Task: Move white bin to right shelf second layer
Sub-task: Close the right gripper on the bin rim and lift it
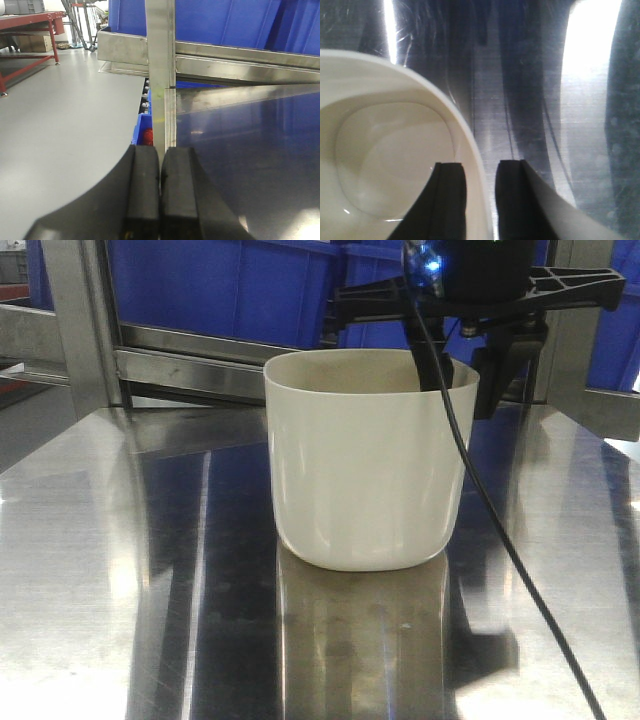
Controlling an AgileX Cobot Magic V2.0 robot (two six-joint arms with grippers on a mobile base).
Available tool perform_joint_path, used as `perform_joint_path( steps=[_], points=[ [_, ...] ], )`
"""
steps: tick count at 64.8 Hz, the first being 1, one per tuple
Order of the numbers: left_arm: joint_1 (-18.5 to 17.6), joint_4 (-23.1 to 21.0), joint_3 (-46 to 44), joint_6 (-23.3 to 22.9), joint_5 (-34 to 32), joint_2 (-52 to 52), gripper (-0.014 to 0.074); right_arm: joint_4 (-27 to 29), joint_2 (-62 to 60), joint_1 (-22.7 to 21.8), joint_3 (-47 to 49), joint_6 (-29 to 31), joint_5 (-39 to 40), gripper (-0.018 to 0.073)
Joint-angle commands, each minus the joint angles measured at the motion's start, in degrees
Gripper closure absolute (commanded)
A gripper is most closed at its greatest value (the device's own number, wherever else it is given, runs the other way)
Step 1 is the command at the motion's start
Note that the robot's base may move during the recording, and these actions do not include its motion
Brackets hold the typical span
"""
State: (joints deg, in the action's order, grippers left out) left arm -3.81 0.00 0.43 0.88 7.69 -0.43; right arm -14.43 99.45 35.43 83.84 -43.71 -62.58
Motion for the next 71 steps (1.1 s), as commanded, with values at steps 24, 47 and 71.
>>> perform_joint_path(
  steps=[24,47,71],
  points=[
    [-0.1,0.0,2.1,-0.2,-4.9,-0.9,0.0512,-0.5,-3.1,-0.4,1.8,1.0,1.1,0.0510],
    [-0.1,0.0,2.1,-0.2,-4.9,-0.9,0.0512,-1.7,-10.4,-3.3,0.9,8.6,2.6,0.0510],
    [-0.1,0.0,2.1,-0.2,-4.9,-0.9,0.0512,7.7,-24.1,-19.4,-14.9,28.6,16.4,0.0510]
  ],
)
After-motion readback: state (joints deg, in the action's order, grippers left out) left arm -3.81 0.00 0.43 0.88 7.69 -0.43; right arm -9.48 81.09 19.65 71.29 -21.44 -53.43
